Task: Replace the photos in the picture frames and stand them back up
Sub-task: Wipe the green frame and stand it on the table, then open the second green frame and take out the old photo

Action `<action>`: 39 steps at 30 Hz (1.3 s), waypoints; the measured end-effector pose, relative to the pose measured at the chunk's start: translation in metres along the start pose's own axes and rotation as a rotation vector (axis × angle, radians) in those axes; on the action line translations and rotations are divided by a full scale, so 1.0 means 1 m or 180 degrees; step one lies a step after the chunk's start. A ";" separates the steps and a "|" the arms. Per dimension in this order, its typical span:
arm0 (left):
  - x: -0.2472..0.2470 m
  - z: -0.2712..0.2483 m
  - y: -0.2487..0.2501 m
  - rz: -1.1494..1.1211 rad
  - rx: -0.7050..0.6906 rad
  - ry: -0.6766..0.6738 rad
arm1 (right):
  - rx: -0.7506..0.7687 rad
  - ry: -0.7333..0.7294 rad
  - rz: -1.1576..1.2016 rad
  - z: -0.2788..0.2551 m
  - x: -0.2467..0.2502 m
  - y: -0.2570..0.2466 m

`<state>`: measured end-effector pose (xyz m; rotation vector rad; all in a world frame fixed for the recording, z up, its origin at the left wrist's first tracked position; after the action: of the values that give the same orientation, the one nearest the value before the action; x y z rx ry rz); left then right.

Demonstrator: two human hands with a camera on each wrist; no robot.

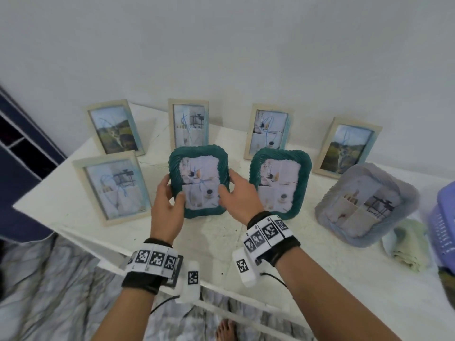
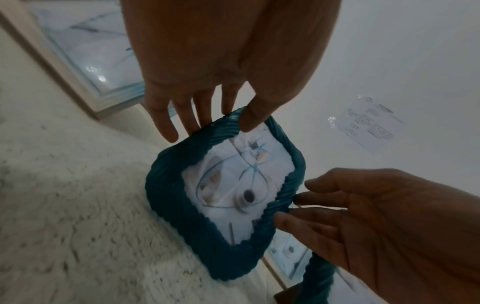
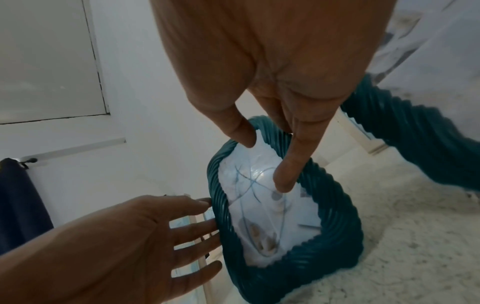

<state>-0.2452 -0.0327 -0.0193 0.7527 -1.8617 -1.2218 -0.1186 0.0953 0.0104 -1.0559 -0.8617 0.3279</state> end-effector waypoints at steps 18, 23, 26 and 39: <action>-0.047 -0.122 0.013 0.0547 -0.0326 -0.1038 | -0.0726 0.1382 0.2522 -0.158 0.088 0.036; -0.104 -0.168 0.009 0.1032 -0.0364 -0.1509 | -0.0997 0.2038 0.2535 -0.217 0.115 0.054; -0.133 -0.197 0.001 0.1563 -0.0319 -0.1742 | -0.1061 0.2291 0.2596 -0.244 0.125 0.056; -0.183 -0.256 -0.011 0.0123 0.0629 -0.3089 | -0.1381 0.1817 0.1703 -0.291 0.154 0.069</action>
<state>0.0690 -0.0114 -0.0187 0.1896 -2.7798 -1.5380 0.2097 0.0419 -0.0408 -1.6816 -0.1188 0.2640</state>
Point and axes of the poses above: each hand's wrist, its own z-axis towards the middle knuckle, its own x-axis out of the back of the hand, y = z × x, the point moved 4 cm from there along z, towards the middle knuckle, and after that the axes turned 14 degrees about x, right-handed, at the moved point
